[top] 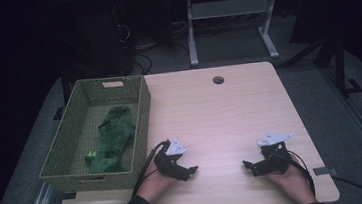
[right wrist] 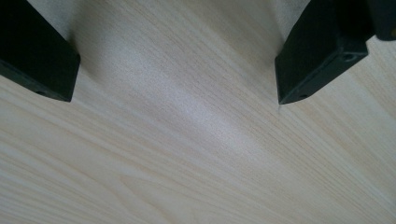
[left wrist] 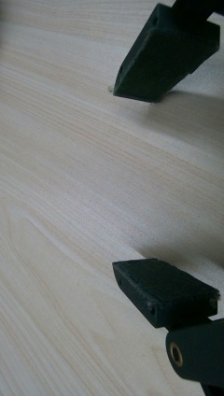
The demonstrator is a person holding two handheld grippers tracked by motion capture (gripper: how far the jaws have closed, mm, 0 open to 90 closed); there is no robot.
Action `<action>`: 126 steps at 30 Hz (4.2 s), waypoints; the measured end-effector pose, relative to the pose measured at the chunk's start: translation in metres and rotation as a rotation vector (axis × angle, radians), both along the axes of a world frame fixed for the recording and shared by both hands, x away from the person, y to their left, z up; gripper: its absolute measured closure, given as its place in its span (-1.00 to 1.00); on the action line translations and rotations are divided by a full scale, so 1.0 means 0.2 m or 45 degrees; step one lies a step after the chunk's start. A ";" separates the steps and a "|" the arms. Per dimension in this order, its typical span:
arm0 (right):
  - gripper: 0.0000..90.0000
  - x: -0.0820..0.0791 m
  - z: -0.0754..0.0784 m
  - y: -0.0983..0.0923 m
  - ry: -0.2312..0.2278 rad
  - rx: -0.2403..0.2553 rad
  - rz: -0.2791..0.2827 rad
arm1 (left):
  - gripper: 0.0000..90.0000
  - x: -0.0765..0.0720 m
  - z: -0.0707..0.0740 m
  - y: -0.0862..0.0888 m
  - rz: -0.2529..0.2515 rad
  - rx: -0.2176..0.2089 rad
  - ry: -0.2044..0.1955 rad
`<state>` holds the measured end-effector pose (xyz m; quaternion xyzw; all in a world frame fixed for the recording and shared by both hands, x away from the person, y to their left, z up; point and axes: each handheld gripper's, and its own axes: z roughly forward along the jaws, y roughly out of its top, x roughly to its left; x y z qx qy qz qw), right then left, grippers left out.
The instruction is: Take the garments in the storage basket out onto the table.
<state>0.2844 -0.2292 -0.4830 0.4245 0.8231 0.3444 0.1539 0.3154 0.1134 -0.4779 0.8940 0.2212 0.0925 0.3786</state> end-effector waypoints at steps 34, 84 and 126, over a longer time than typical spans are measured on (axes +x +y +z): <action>-1.00 0.00 0.00 0.00 0.000 0.000 -0.005 | -0.70 0.01 0.09 0.01 0.031 -0.023 0.020; -1.00 -0.01 0.00 0.00 0.000 0.002 -0.006 | -0.70 0.00 0.33 0.01 -0.019 -0.052 0.032; -1.00 0.00 0.00 0.00 -0.001 0.001 -0.006 | -0.69 0.11 0.64 0.17 0.015 -0.022 0.023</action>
